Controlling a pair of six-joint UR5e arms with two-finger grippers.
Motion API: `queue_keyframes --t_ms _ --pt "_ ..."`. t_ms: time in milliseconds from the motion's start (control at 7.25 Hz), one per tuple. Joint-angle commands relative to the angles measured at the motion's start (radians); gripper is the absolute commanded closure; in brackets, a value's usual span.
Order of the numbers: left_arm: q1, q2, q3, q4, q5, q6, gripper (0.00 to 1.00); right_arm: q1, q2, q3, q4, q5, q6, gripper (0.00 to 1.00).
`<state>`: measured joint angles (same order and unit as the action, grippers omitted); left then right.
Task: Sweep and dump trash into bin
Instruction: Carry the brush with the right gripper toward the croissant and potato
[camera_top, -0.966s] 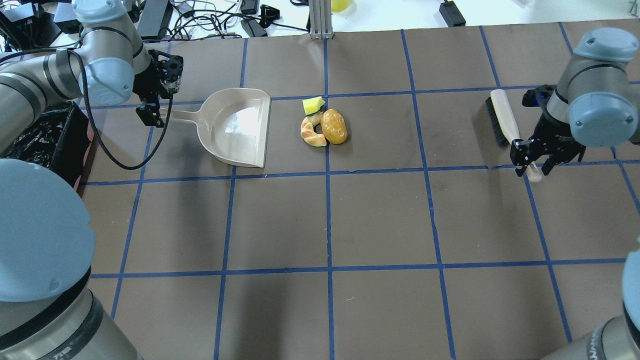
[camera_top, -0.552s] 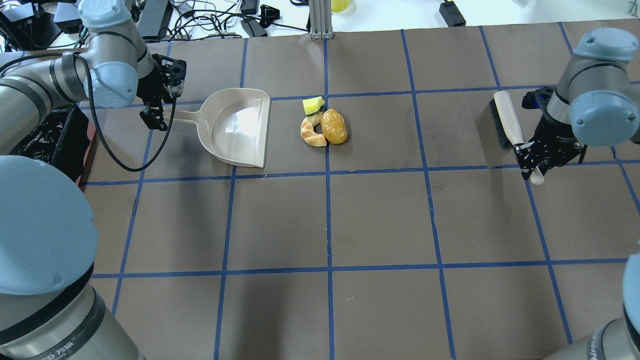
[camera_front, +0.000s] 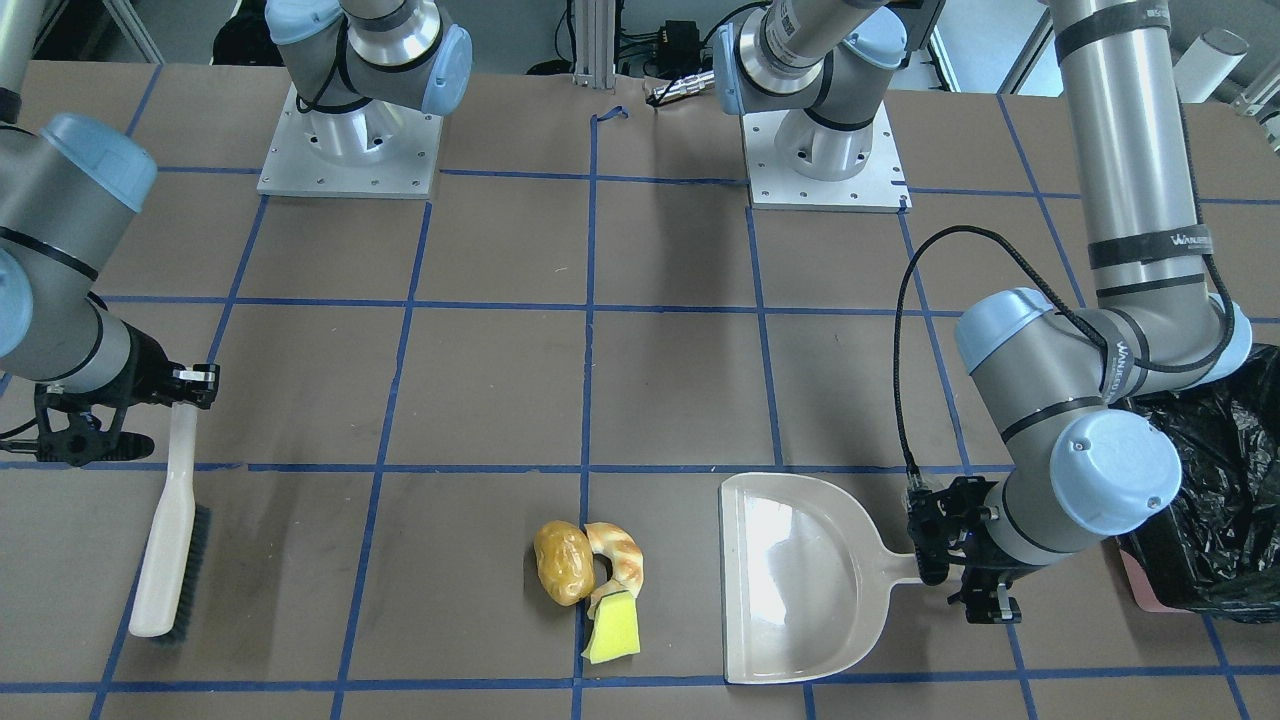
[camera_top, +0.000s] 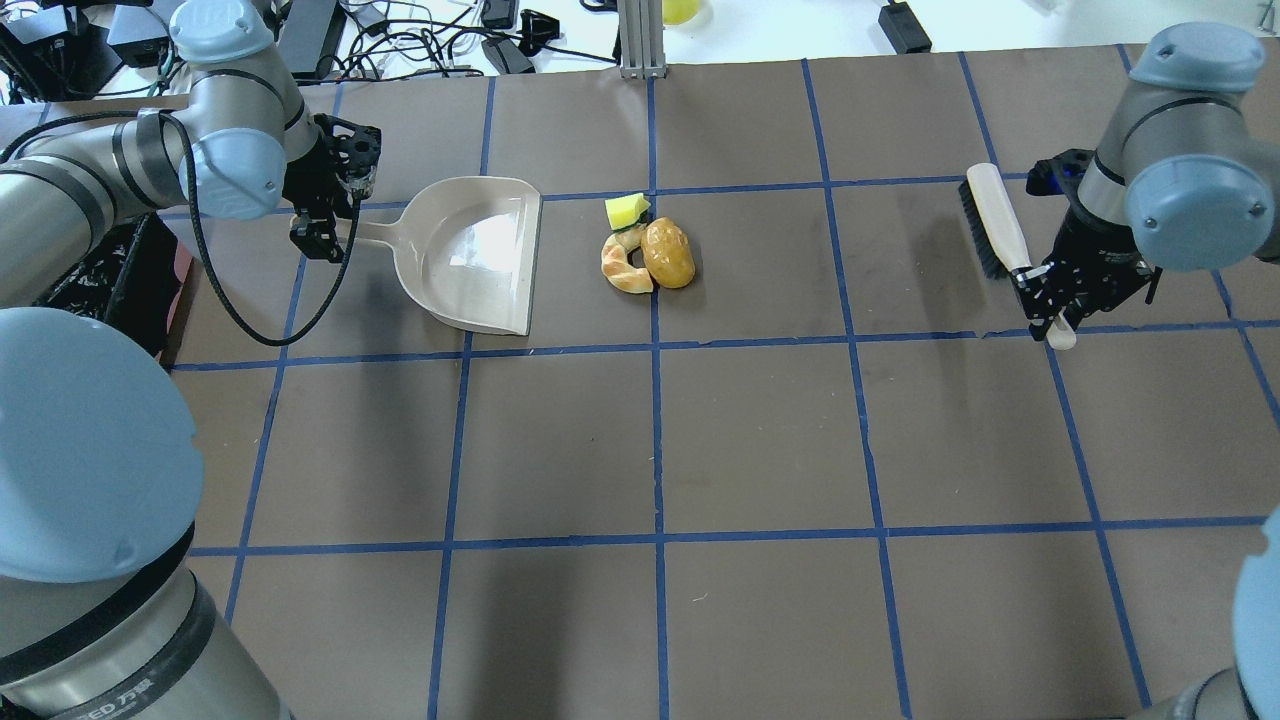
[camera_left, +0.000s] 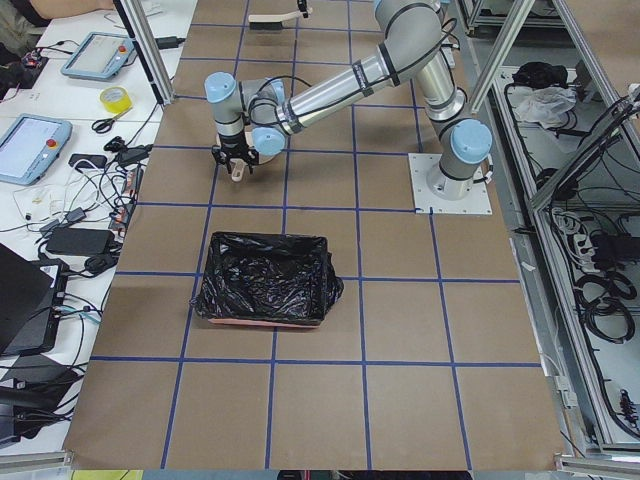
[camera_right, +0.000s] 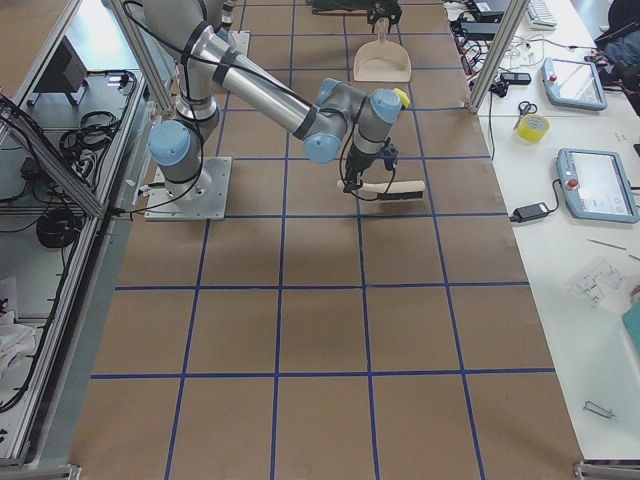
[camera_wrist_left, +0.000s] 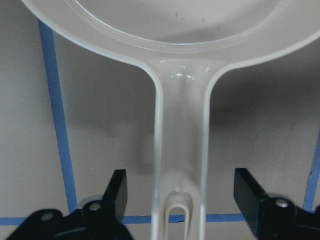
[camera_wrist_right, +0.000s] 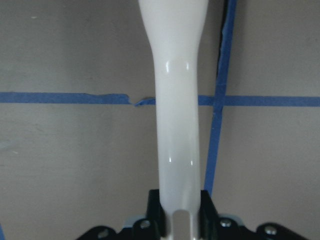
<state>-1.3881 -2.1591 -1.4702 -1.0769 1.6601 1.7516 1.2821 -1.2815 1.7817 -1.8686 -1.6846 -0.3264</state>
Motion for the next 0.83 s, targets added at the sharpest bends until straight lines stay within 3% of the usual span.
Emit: queue_keyframes --t_ms 0,414,690 --pt "0.000 0.001 0.002 0.000 0.001 0.000 0.41 0.125 0.002 -0.053 0.087 0.054 0.140 1.00" --pt "-0.002 0.015 0.002 -0.015 0.001 -0.003 0.41 0.284 0.016 -0.059 0.088 0.155 0.361 1.00" --pt "-0.003 0.010 0.001 -0.015 -0.008 -0.003 0.44 0.370 0.036 -0.061 0.079 0.167 0.442 1.00"
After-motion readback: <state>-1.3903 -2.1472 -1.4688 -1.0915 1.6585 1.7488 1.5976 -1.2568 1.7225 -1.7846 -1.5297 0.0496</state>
